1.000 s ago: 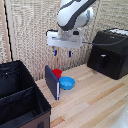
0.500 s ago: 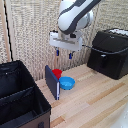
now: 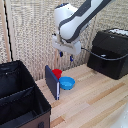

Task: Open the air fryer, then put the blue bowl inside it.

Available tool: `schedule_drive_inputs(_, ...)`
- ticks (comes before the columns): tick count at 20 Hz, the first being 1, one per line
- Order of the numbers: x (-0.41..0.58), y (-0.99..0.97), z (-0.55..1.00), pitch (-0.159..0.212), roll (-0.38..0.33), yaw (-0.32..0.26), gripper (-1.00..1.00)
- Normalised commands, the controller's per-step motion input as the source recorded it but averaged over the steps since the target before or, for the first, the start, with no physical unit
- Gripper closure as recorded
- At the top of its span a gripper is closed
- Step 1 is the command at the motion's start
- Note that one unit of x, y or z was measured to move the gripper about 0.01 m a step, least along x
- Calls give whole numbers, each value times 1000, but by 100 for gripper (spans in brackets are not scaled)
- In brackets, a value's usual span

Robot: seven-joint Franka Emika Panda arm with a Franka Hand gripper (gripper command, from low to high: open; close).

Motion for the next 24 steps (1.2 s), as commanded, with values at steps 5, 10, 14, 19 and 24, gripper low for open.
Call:
schedule_drive_inputs(5, -8, -213, -202, -104, -375, -6, -100)
schedule_drive_inputs(10, -77, -394, -307, -92, -314, 54, -100)
schedule_drive_inputs(14, -141, -479, -324, -112, -253, 77, -100)
schedule_drive_inputs(19, -229, -540, -293, -109, -243, 102, -100)
schedule_drive_inputs(24, -263, -545, -315, -107, -229, 113, -100)
